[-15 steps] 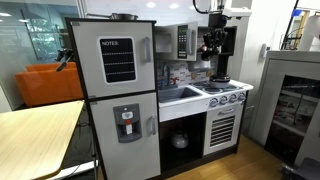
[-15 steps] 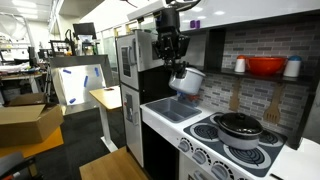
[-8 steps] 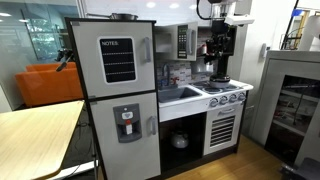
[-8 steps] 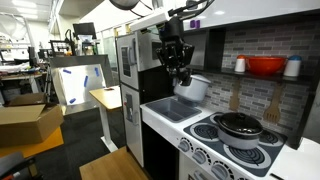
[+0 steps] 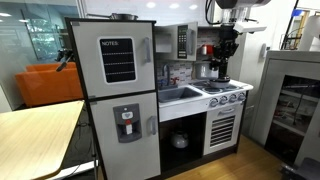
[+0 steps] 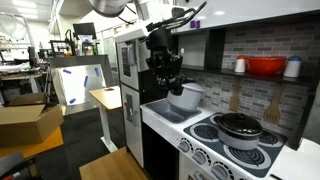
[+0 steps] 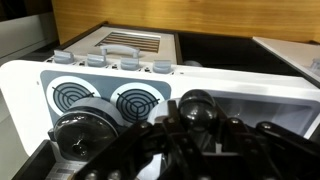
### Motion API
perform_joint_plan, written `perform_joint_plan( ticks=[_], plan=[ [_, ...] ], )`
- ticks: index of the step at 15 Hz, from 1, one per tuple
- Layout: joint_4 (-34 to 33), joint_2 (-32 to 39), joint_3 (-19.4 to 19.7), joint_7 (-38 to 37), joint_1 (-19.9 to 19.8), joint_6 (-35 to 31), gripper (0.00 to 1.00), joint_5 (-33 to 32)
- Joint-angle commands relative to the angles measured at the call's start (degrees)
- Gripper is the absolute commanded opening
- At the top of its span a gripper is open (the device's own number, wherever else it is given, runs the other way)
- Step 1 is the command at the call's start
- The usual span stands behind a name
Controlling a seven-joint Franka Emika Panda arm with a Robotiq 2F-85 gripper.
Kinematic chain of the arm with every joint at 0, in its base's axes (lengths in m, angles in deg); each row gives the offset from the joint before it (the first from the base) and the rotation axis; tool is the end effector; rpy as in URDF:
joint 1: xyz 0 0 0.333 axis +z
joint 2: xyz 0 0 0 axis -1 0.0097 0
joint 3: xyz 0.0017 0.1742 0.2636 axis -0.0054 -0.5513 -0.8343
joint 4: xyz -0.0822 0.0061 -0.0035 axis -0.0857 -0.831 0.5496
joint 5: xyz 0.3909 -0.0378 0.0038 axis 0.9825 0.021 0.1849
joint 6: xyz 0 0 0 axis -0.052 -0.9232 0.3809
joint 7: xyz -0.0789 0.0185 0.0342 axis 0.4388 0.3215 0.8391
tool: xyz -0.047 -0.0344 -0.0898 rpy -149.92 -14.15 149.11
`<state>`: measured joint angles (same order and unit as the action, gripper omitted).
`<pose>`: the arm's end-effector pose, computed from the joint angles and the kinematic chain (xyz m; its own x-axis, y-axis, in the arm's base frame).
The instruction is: Remove the pot from the microwave and put it on the stovetop
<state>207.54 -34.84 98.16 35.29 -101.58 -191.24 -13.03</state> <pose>0.4918 -0.2272 0.4044 0.9758 -0.1145 0.1864 -0.1306 -0.9885 0.0763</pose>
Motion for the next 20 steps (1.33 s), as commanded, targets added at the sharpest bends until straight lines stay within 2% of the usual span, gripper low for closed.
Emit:
perform_joint_plan(
  ticks=[1, 8, 20],
  plan=[
    [6.81, -3.66, 0.08, 1.00, 0.06, -8.15, 0.09, 0.88],
    [13.88, -4.28, 1.16, 3.15, 0.19, -17.98, 0.09, 1.31],
    [13.15, 1.83, 1.55, 4.08, -0.01, -27.23, 0.09, 3.79]
  ],
)
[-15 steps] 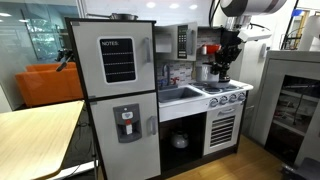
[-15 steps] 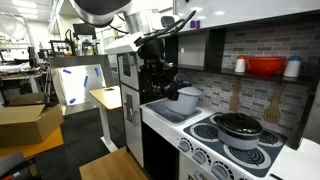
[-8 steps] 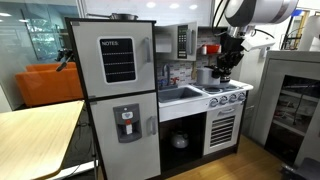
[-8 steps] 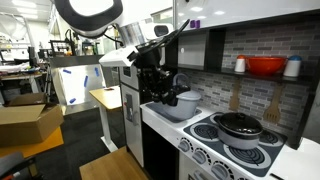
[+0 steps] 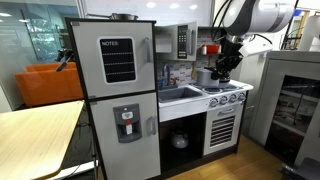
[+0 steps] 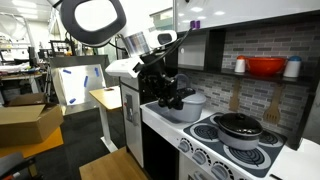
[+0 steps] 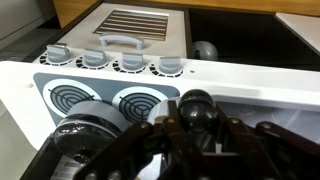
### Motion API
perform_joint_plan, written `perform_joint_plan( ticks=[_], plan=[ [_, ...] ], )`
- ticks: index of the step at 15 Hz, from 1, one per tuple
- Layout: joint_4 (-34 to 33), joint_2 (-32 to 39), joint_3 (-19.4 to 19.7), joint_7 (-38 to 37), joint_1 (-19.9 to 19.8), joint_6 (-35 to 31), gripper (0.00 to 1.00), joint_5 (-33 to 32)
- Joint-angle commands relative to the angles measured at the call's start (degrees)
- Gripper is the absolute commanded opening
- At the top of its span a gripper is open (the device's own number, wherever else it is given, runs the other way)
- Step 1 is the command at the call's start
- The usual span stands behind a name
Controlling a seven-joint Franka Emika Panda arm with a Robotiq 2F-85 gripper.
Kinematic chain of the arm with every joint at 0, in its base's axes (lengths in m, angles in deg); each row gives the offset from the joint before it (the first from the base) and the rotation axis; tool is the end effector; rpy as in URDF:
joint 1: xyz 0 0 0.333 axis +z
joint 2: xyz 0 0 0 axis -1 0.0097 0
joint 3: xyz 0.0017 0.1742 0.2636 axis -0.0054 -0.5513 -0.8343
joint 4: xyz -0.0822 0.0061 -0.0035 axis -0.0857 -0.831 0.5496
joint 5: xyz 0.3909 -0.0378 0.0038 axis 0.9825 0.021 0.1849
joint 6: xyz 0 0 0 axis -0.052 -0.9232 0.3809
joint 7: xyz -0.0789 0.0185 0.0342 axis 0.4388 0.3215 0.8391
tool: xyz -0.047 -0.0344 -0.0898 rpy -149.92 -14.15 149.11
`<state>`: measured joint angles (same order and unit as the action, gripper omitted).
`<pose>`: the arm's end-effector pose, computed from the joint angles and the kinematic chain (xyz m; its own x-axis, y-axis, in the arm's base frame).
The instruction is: Remove the pot from the microwave and put it on the stovetop
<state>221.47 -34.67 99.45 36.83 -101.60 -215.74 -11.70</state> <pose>0.4557 -0.2222 0.3423 0.9288 -0.1039 0.3557 -0.1541 -0.9812 0.1159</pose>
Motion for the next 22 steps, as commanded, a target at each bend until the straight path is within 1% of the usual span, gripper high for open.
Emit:
perform_joint_plan(
  ticks=[1, 13, 19, 20, 21, 22],
  plan=[
    [-0.82, 2.12, 0.20, 2.68, -0.02, -3.30, 0.09, 2.91],
    [-1.53, 7.37, -0.60, 9.72, -1.20, -9.81, 0.09, 10.17],
    [-1.75, 9.89, -1.62, 13.66, -1.90, -11.00, 0.09, 14.40],
    [-1.86, 10.00, -1.67, 13.96, -1.87, -11.15, 0.59, 14.88],
    [-1.99, 10.22, -1.69, 14.27, -1.82, -11.36, 0.61, 15.31],
    [-2.12, 10.26, -1.61, 14.46, -1.73, -11.22, 0.66, 15.48]
  ],
)
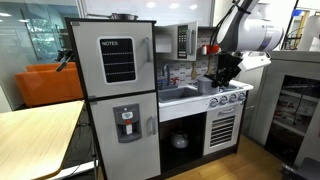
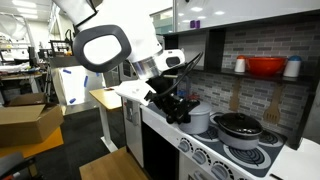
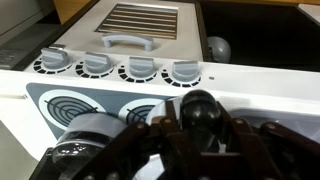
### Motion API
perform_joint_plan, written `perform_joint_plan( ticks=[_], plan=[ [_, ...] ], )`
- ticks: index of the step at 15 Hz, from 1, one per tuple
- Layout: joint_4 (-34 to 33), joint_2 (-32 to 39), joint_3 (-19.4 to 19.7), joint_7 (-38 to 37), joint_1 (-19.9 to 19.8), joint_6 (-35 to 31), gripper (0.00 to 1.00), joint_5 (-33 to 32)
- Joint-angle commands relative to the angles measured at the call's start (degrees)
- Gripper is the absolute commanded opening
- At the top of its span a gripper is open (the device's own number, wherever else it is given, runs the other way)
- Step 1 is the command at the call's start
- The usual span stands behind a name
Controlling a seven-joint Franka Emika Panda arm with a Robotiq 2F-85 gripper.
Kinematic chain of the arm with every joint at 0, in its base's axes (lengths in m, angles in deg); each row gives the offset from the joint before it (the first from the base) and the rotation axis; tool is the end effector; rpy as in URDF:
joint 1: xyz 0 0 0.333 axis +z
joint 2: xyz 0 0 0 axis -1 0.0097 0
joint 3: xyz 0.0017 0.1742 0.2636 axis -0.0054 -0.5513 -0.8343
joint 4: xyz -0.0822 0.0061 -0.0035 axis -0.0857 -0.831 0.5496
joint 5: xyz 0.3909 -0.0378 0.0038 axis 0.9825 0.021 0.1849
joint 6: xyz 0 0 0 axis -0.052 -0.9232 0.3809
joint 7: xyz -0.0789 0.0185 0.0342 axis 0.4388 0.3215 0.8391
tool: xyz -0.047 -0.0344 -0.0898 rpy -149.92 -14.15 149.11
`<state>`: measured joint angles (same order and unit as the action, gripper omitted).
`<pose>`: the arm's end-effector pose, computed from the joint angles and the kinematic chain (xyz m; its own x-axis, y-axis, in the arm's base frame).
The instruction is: Remove the pot from the microwave and put it on the stovetop
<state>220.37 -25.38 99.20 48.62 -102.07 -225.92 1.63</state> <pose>0.4596 -0.2451 0.2905 0.9132 -0.1072 0.3931 -0.1693 -0.9774 0.1268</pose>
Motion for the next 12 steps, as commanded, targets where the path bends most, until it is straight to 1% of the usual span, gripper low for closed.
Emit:
perform_joint_plan(
  ticks=[1, 5, 7, 9, 10, 11, 12],
  plan=[
    [-1.11, 0.90, -1.32, 2.93, -1.21, -0.83, 0.72, 2.26],
    [-1.25, -0.14, -0.56, 2.05, -0.70, 0.55, 1.00, 1.48],
    [-1.47, -0.67, 0.26, 1.07, -0.25, 1.92, 1.00, 0.15],
    [-1.77, -1.17, 2.14, -1.01, 0.61, 4.68, 1.00, -3.24],
    [-2.15, -1.14, 3.88, -3.64, 1.36, 6.52, 1.00, -6.50],
    [-2.77, -1.58, 2.73, -7.22, -0.88, 9.48, 1.00, -11.00],
    [-3.40, -2.00, 3.39, -9.50, -0.76, 12.39, 1.00, -13.45]
  ],
)
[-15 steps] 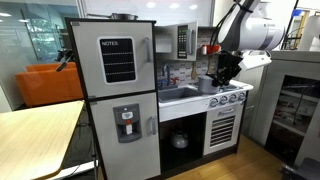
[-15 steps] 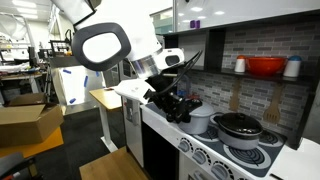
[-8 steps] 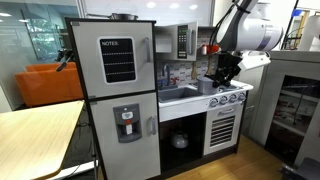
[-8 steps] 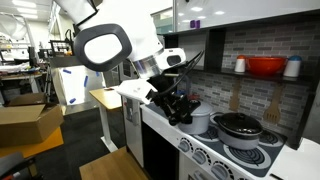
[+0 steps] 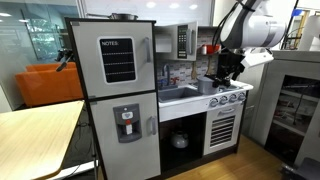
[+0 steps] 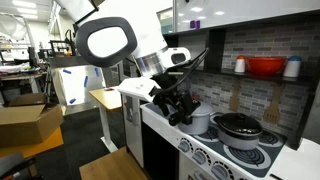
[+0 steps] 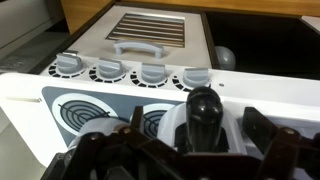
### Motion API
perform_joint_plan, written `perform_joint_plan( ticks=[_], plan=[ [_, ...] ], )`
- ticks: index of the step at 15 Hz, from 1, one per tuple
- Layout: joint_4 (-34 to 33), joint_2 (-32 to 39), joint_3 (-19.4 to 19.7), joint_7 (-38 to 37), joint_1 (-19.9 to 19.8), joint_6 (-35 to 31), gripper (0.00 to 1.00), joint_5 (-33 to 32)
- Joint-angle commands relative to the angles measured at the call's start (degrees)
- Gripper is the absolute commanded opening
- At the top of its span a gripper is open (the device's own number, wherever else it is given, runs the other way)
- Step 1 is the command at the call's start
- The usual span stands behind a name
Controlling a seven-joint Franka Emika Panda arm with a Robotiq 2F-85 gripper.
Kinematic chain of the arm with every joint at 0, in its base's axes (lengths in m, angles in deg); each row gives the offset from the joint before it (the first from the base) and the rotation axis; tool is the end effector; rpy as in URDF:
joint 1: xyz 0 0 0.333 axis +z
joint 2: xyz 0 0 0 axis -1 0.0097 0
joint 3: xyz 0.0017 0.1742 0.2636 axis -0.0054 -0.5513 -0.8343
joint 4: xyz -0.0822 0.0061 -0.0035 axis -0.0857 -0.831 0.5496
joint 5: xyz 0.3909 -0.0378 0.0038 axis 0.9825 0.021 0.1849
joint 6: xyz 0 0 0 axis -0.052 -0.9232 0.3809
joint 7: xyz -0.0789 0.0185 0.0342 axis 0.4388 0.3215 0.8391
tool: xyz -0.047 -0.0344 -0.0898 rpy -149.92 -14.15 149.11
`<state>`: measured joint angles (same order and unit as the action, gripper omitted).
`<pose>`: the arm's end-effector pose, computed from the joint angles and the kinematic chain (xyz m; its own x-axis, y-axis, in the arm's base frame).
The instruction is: Remove the pot from the microwave and put it on the stovetop
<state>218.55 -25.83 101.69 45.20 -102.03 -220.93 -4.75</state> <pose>0.4591 -0.2596 0.2978 0.9341 -0.1041 0.3415 -0.1599 -0.9772 0.1394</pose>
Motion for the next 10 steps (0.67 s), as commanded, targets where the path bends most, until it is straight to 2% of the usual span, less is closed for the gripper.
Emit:
perform_joint_plan(
  ticks=[1, 4, 10],
  plan=[
    [-2.24, -2.29, 1.19, -8.57, -0.77, 10.76, 1.00, -9.41],
    [-3.81, -6.04, 0.28, -12.36, -0.58, 21.09, 1.00, -12.63],
    [-5.91, -13.97, -2.22, -14.04, 0.28, 37.08, 1.00, -12.06]
  ],
)
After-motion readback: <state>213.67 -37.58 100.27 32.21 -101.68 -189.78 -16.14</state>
